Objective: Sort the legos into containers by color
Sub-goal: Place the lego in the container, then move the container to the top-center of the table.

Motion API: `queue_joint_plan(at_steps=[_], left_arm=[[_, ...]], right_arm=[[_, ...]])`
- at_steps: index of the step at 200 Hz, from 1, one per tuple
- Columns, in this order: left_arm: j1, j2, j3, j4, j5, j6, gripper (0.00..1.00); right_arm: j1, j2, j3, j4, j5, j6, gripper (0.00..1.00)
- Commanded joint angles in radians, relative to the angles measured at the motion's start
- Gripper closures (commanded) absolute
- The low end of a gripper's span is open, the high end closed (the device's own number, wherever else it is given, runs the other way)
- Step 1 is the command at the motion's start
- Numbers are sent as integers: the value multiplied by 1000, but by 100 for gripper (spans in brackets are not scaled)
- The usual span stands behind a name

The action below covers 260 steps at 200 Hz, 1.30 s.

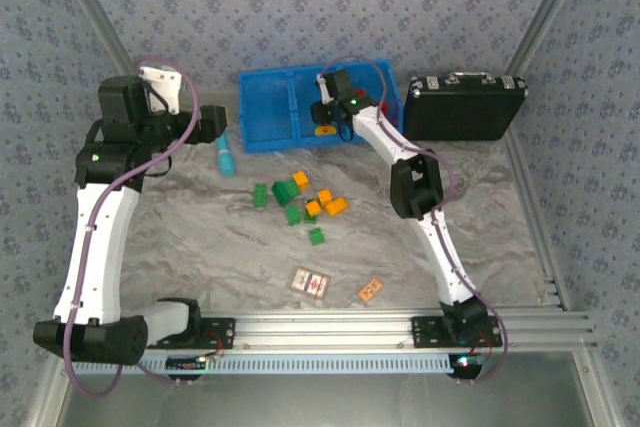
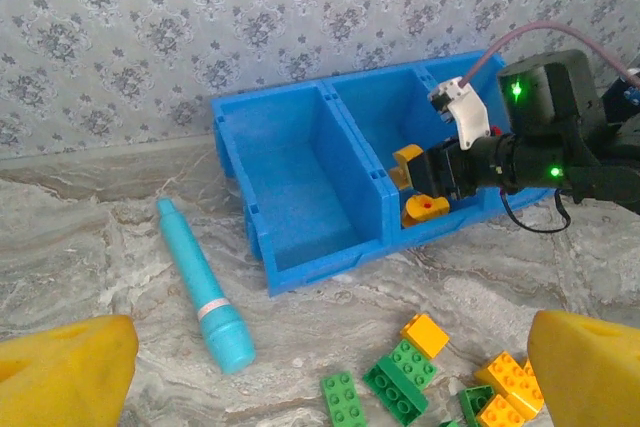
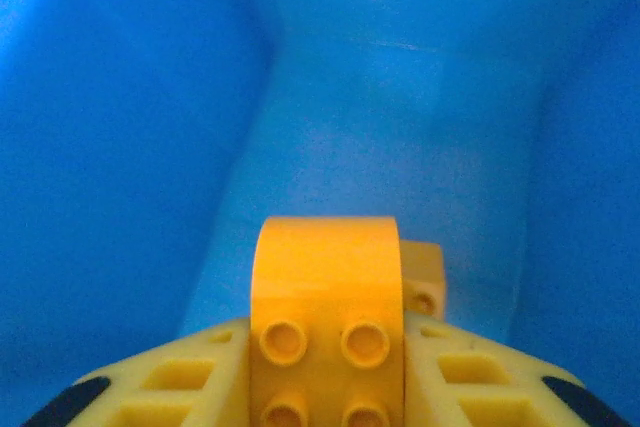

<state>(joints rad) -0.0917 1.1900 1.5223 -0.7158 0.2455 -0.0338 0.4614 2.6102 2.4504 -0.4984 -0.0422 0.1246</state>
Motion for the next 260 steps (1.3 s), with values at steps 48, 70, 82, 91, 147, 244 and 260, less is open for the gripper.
queue_joint_plan(at_steps=[48,70,82,91,147,244,260], left_arm=[[7,-23,3,-5,14,13,0],[7,-46,-11,2,16,11,0],[6,-59,-16,5,20,10,0],[6,-70,-20,10,23,9,0],[5,-144,-51,22,24,3,0],[3,-199,-62,31,38,-12,0],[1,-204,-64,30,43,-16,0]], right_arm=[[44,-78,-199,-86,18,39,49],[67,-143,-339,-77,58,57,51],[80,-182,-409,-67,79,74,51],[88,-209,-456,-62,86,87,51],[129,-320,-604,-60,143,157,48],[175,-549,-623,-26,147,114,43],[191,-583,-667,-28,124,132,46]])
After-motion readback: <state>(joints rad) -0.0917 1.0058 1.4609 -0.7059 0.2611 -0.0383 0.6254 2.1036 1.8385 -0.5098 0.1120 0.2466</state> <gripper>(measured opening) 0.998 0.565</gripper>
